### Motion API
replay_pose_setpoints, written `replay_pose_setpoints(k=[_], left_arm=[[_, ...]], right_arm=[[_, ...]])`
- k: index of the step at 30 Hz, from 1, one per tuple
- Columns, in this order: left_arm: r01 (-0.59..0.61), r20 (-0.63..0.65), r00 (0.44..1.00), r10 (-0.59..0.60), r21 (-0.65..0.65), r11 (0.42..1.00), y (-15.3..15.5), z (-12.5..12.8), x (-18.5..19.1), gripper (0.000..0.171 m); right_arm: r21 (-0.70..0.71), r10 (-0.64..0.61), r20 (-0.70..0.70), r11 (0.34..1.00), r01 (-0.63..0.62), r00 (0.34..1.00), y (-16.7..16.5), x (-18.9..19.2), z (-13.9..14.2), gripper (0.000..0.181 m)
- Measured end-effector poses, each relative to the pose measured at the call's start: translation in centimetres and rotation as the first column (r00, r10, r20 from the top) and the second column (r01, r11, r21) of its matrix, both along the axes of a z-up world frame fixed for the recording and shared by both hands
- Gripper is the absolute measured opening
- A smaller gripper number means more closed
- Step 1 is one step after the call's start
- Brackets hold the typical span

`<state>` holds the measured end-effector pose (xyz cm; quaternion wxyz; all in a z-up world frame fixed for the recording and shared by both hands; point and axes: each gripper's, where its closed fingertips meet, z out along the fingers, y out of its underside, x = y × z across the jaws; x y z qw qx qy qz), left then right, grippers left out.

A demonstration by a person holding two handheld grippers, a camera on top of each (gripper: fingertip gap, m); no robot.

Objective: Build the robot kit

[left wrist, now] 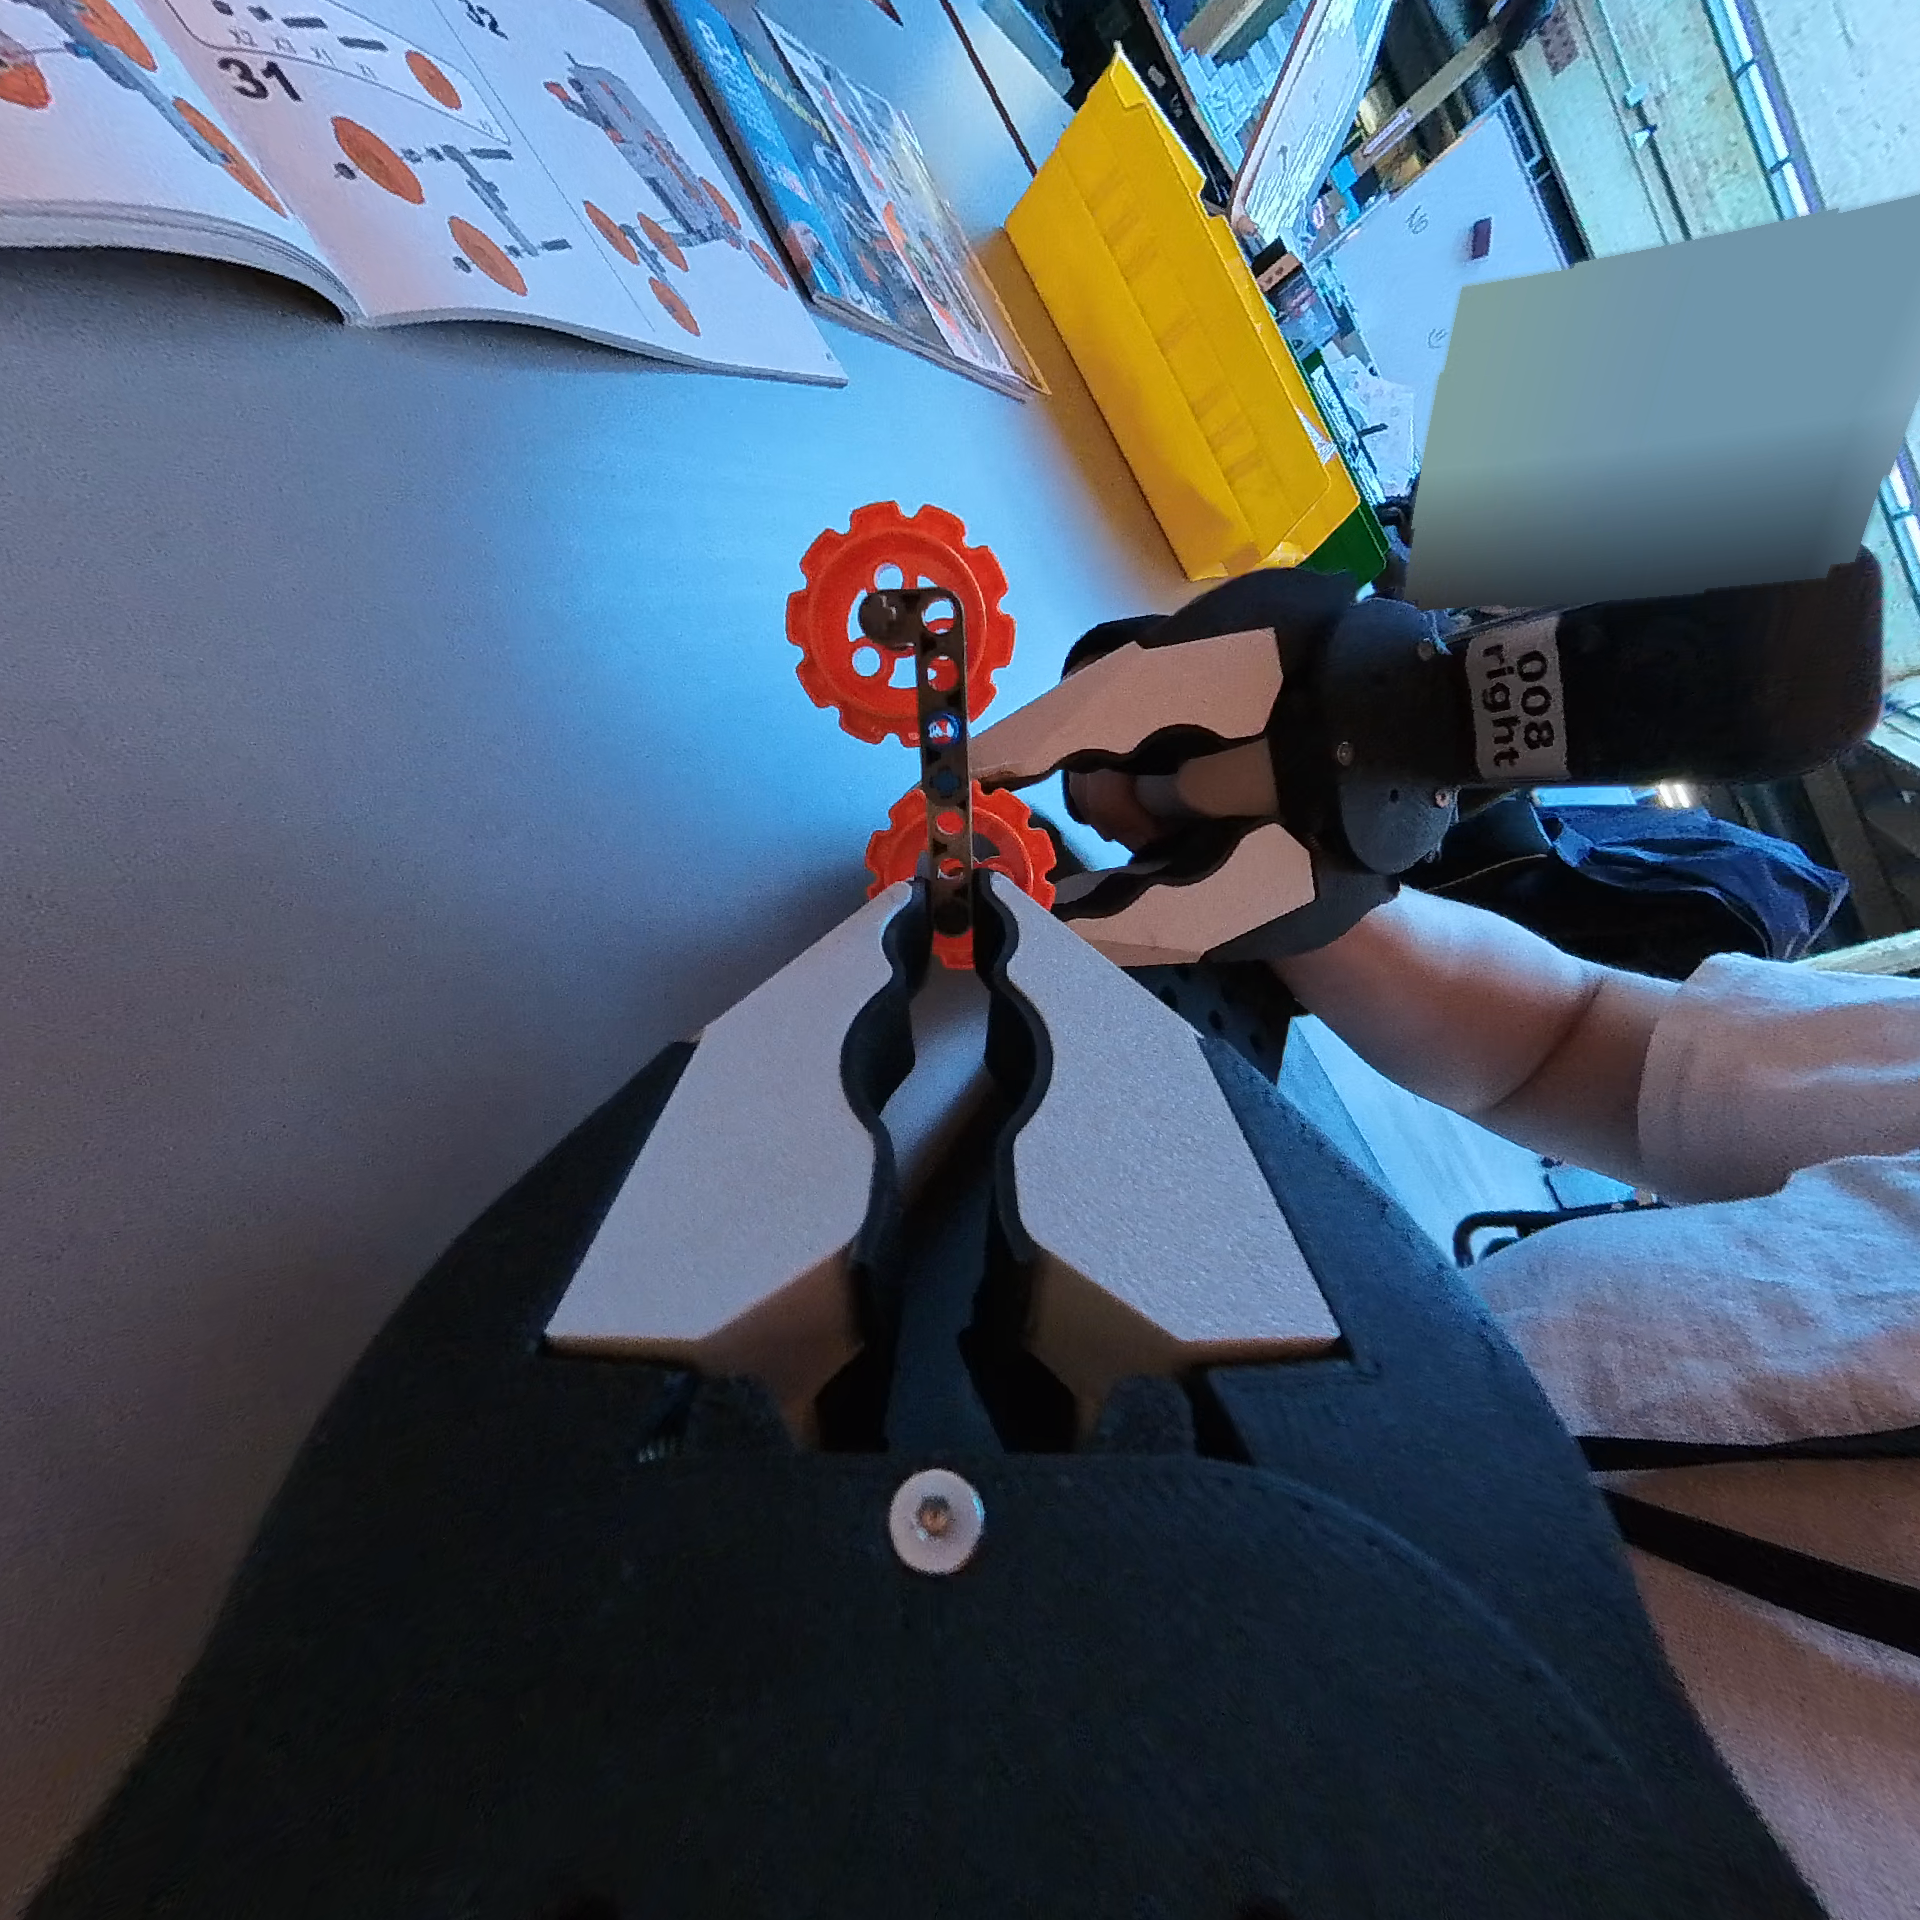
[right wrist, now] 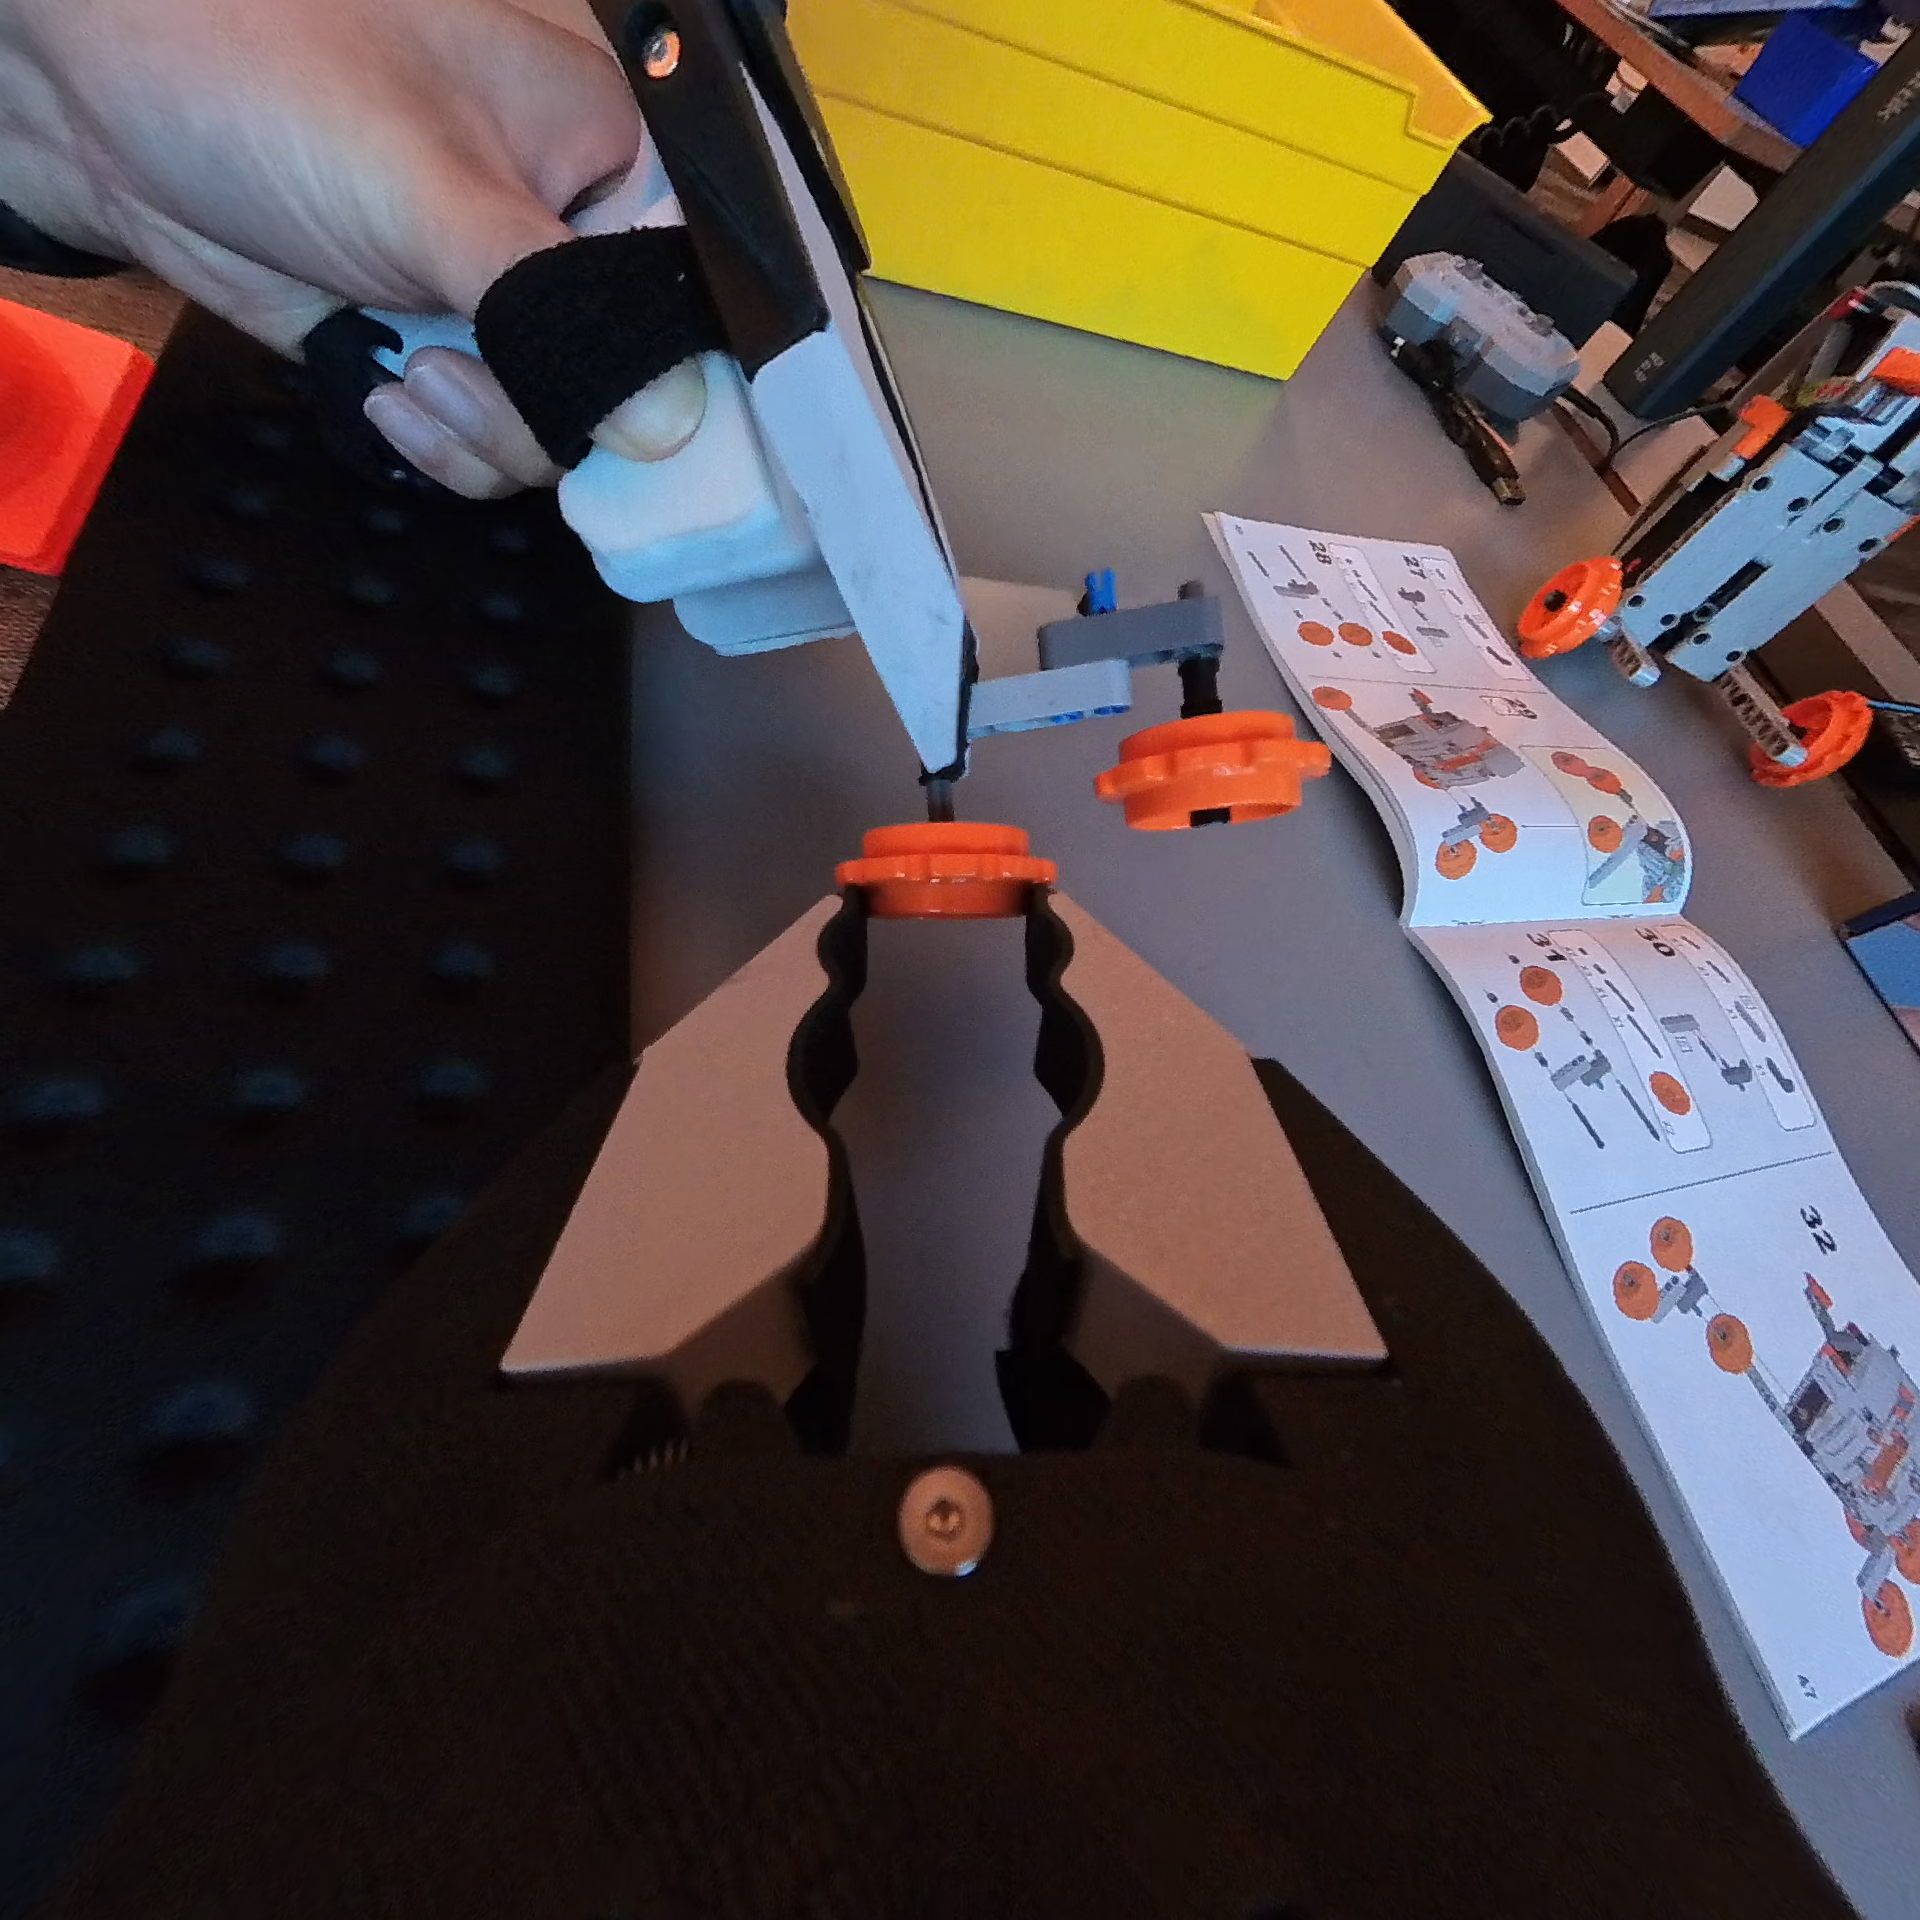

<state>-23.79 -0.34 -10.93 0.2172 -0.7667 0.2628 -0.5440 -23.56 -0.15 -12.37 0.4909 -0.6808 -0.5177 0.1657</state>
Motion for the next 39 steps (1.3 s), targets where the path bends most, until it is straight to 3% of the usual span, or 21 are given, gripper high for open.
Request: replay_pose_setpoints(k=[6, 19, 31, 39], left_arm=[[0.002, -0.047, 0.999, 0.0, 0.027, 1.0, -0.02, -0.48, 0.07, 0.005], [-0.028, -0.033, 0.999, 0.03, 0.061, 0.998, 0.14, -0.06, 0.06, 0.005], [-0.017, -0.071, 0.997, 0.022, 0.072, 0.997, 0.05, -0.44, 0.15, 0.005], [-0.033, -0.113, 0.992, 0.048, 0.129, 0.991, 0.15, -0.62, 0.24, 0.005]], right_arm=[[0.023, 0.014, 0.063, 1.0, -0.016, 0.998, -0.26, -0.19, -0.67, 0.028], [-0.033, -0.014, -0.009, 0.999, 0.014, 1.0, 0.14, -0.03, -0.12, 0.028], [0.028, -0.008, 0.062, 1.0, 0.007, 0.998, 0.04, -0.08, -0.49, 0.028], [-0.013, -0.016, 0.044, 1.0, 0.017, 0.999, 0.12, -0.02, -0.61, 0.028]])
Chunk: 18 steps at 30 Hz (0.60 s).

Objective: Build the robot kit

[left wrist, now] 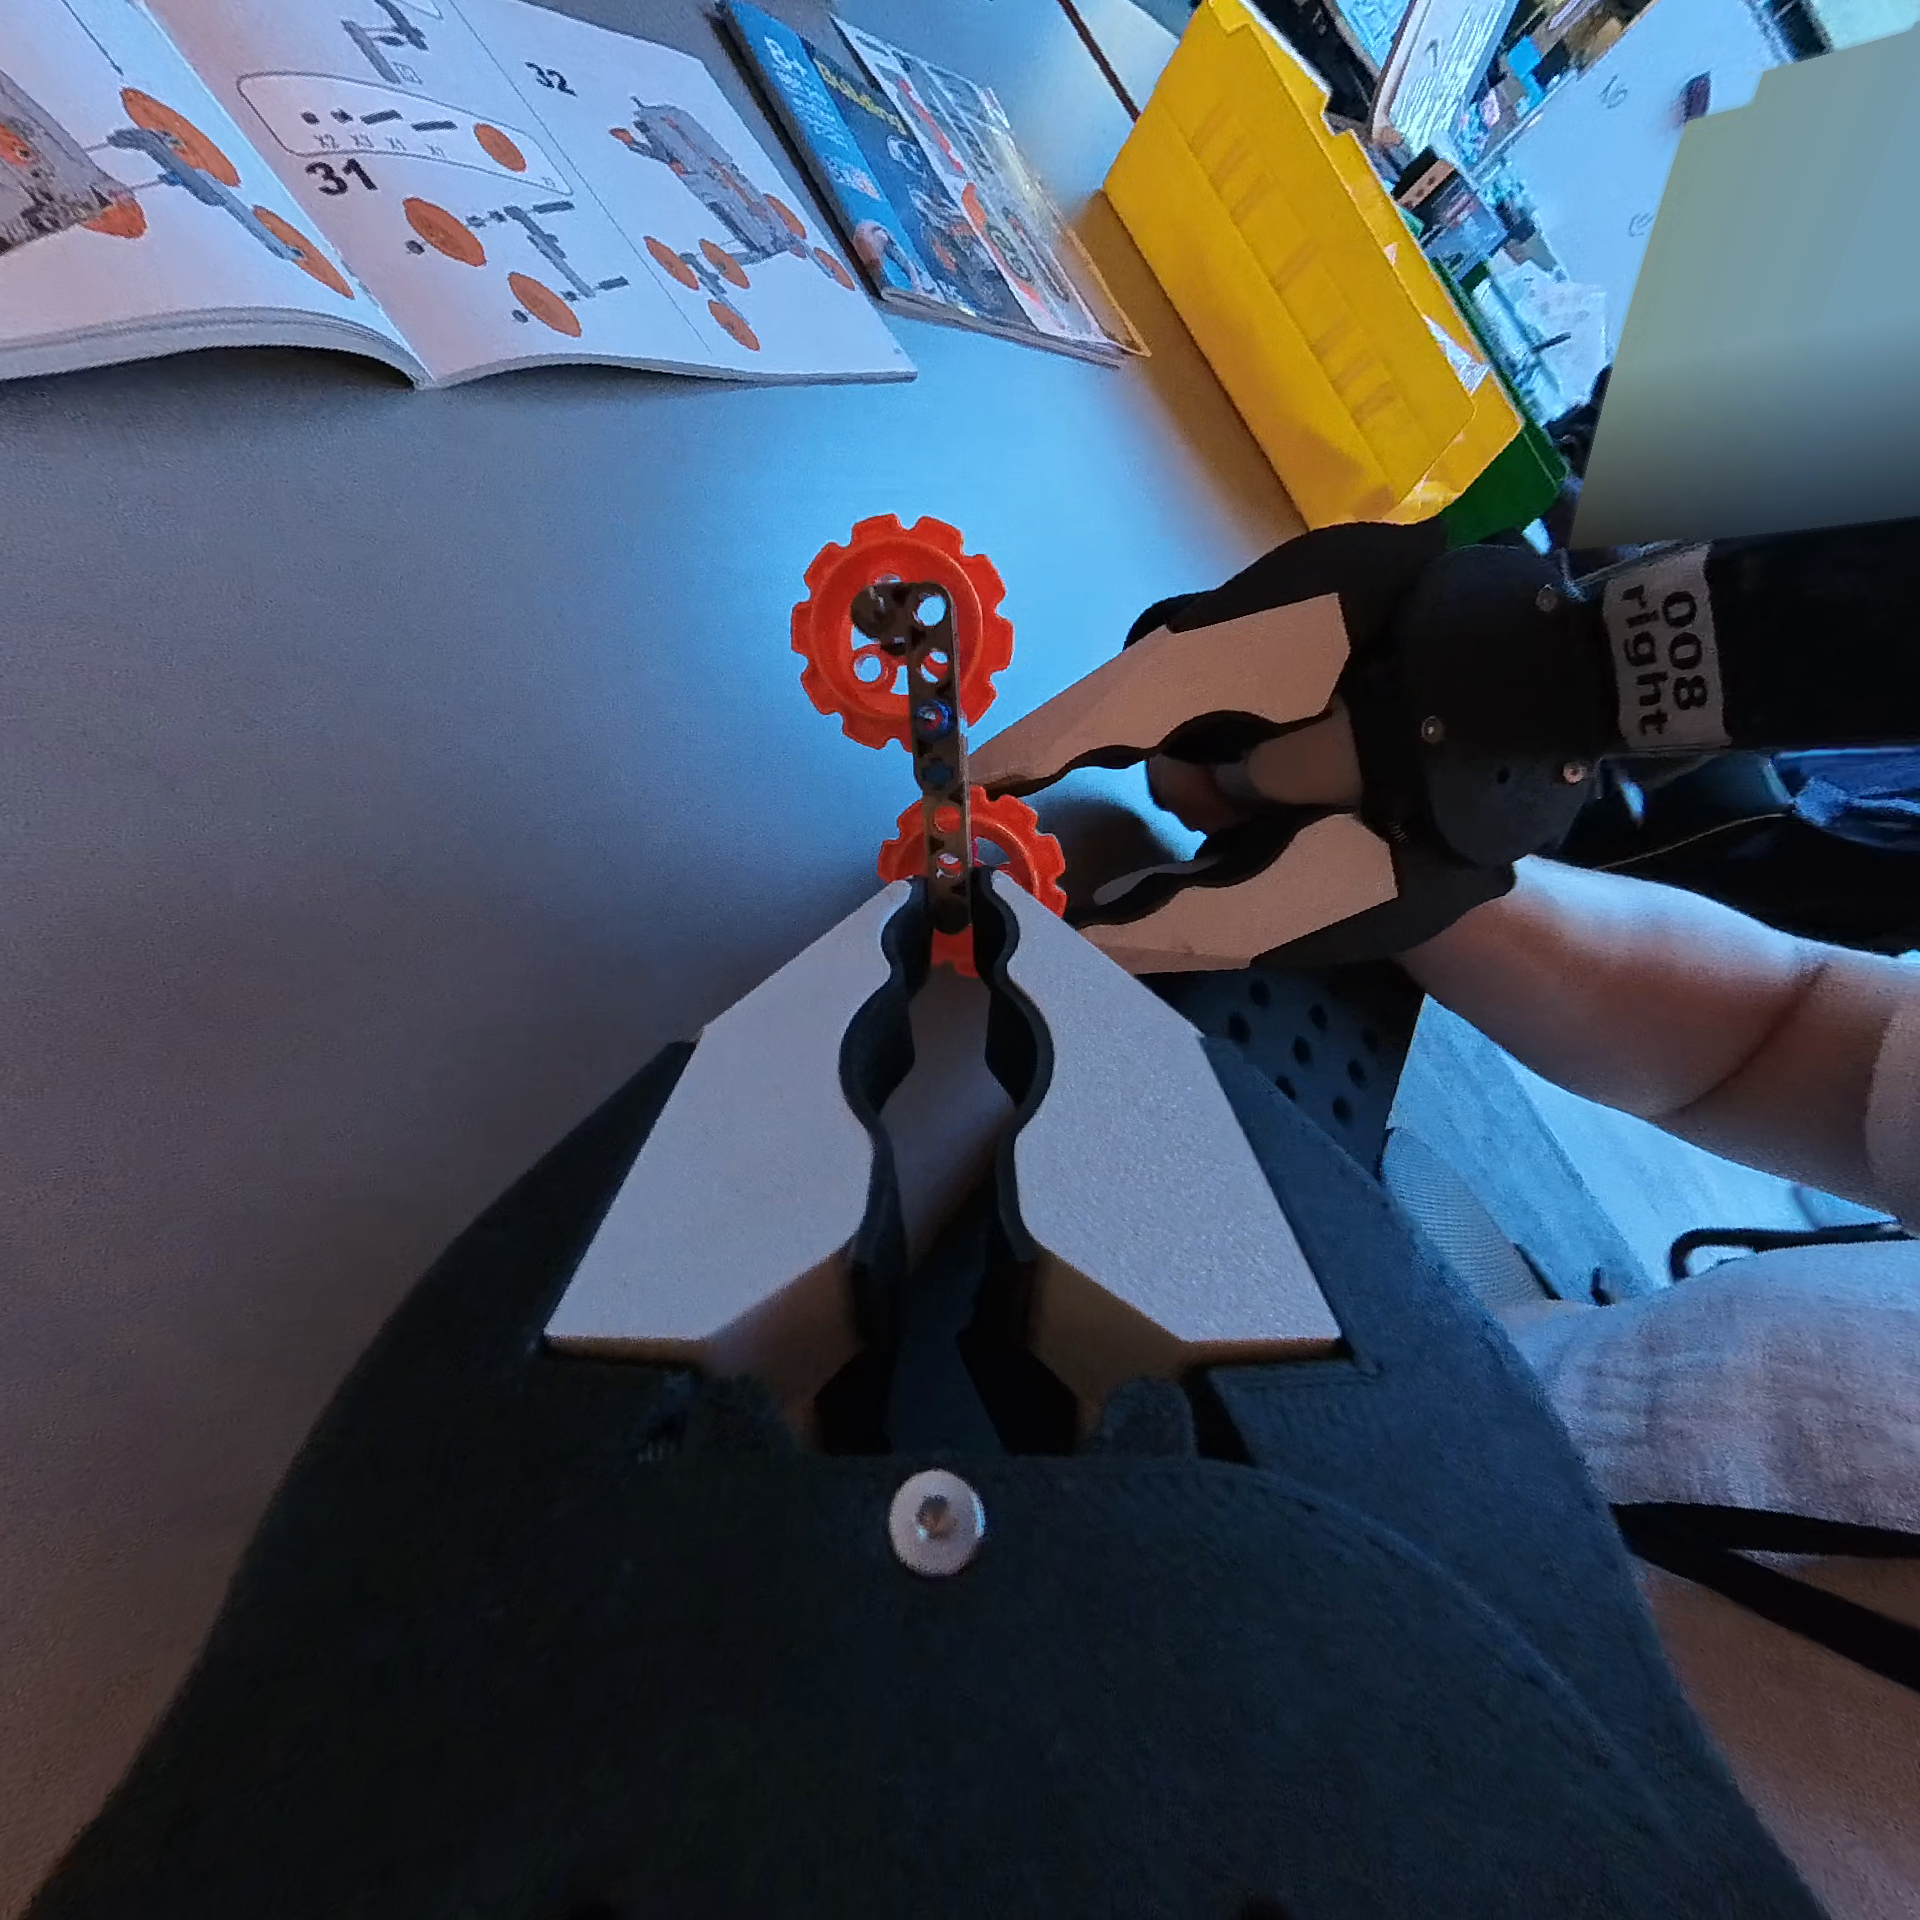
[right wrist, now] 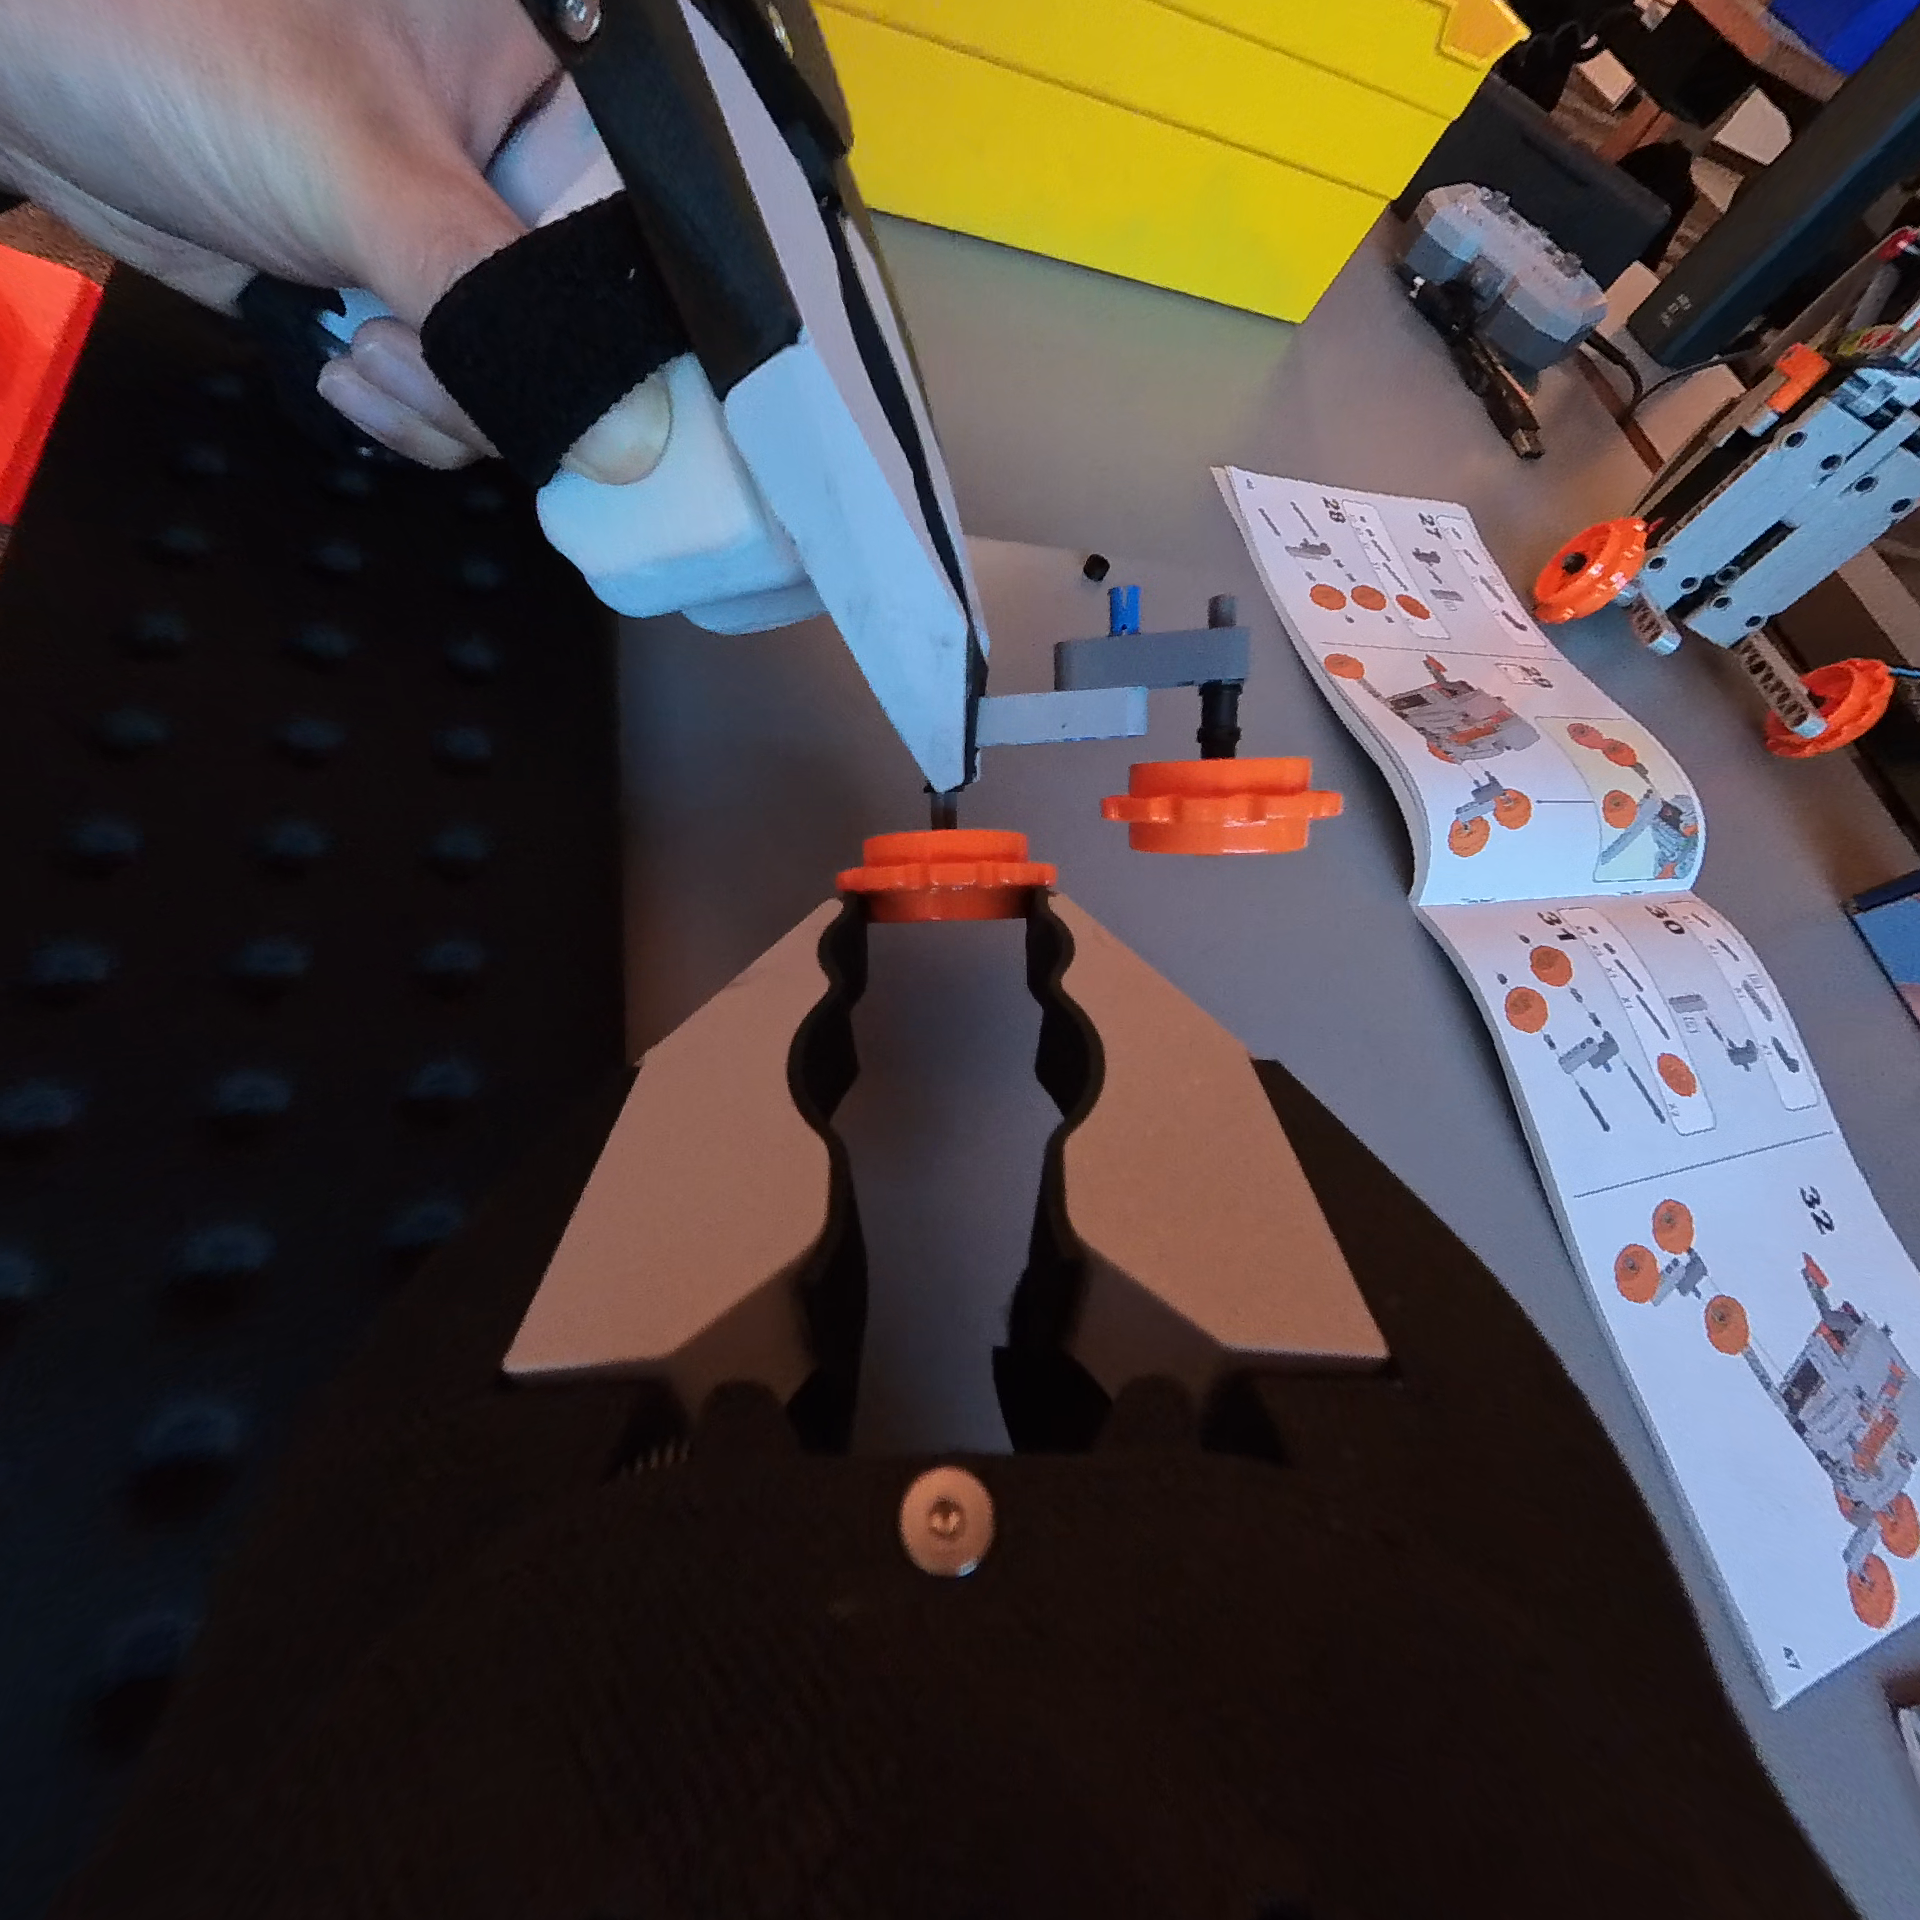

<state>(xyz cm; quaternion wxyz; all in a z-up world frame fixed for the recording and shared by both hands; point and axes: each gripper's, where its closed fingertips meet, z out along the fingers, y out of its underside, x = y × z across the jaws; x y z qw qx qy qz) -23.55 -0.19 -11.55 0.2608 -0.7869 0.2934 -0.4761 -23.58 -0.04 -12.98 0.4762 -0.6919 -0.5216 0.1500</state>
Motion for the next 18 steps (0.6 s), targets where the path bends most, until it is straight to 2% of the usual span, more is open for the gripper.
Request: replay_pose_setpoints(k=[2, 6, 18], left_arm=[[-0.001, 0.019, 1.0, 0.002, -0.02, 1.0, 0.04, 0.09, -0.03, 0.005], [-0.01, -0.022, 1.0, 0.011, 0.033, 0.999, 0.07, -0.07, 0.07, 0.006], [0.012, -0.021, 1.0, -0.011, 0.011, 1.0, -0.2, -0.22, 0.2, 0.006]], right_arm=[[0.011, 0.002, 0.001, 1.0, -0.002, 1.0, -0.01, -0.04, 0.11, 0.028], [-0.006, -0.006, 0.002, 1.0, 0.006, 1.0, 0.08, 0.06, -0.03, 0.028], [0.036, 0.006, 0.03, 0.999, -0.007, 1.0, -0.1, -0.04, 0.06, 0.027]])
